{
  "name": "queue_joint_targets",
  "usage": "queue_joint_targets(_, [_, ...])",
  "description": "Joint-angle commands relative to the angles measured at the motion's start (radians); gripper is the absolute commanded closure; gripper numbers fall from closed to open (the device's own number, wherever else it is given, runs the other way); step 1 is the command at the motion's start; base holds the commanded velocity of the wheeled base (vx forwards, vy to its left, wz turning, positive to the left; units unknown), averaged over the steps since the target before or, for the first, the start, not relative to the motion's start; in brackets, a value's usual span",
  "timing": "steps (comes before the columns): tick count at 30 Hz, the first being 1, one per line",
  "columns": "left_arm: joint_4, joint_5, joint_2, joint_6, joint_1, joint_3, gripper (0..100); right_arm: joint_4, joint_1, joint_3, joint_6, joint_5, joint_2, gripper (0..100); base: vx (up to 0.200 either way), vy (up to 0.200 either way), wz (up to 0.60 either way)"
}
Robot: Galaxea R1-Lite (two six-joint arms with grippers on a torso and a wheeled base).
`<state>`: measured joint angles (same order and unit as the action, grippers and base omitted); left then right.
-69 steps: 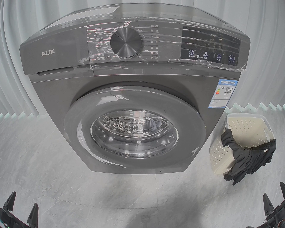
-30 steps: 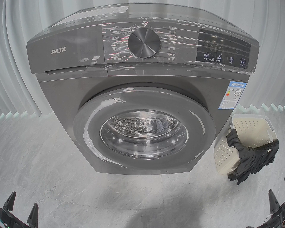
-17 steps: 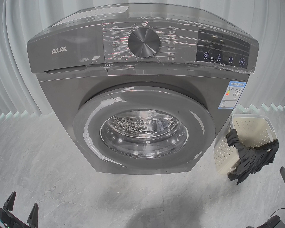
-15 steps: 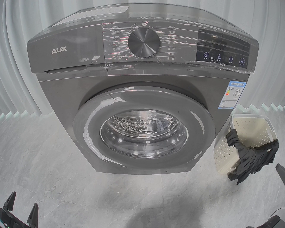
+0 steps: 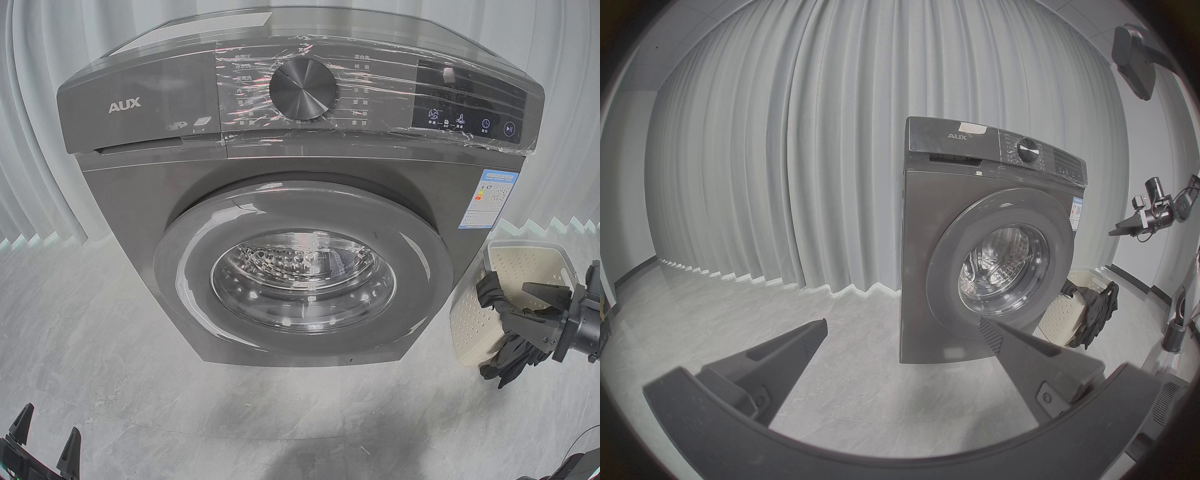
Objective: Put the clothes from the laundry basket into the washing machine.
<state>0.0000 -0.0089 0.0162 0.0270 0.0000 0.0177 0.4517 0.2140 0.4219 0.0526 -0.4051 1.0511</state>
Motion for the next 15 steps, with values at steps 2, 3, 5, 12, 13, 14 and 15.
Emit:
queue_joint_targets(2, [0.0, 0.0, -0.016, 0.001, 0.0, -0.016, 0, 0.067, 0.08, 0.029, 0.044, 0.054, 0.164, 0, 0.0, 0.0, 0.0])
queue_joint_targets(3, [0.0, 0.0, -0.016, 0.001, 0.0, -0.016, 0, 0.074, 0.085, 0.031, 0.049, 0.057, 0.168, 0, 0.0, 0.0, 0.0])
queue_joint_targets(5, [0.0, 0.0, -0.016, 0.001, 0.0, -0.016, 0, 0.081, 0.088, 0.044, 0.05, 0.061, 0.19, 0, 0.0, 0.0, 0.0])
queue_joint_targets(12, [0.0, 0.0, -0.016, 0.001, 0.0, -0.016, 0, 0.085, 0.091, 0.089, 0.052, 0.069, 0.264, 0, 0.0, 0.0, 0.0])
queue_joint_targets(13, [0.0, 0.0, -0.016, 0.001, 0.0, -0.016, 0, 0.09, 0.091, 0.098, 0.052, 0.071, 0.279, 0, 0.0, 0.0, 0.0])
queue_joint_targets(14, [0.0, 0.0, -0.016, 0.001, 0.0, -0.016, 0, 0.096, 0.091, 0.109, 0.05, 0.077, 0.293, 0, 0.0, 0.0, 0.0])
queue_joint_targets(15, [0.0, 0.0, -0.016, 0.001, 0.0, -0.016, 0, 0.096, 0.091, 0.112, 0.05, 0.078, 0.296, 0, 0.0, 0.0, 0.0])
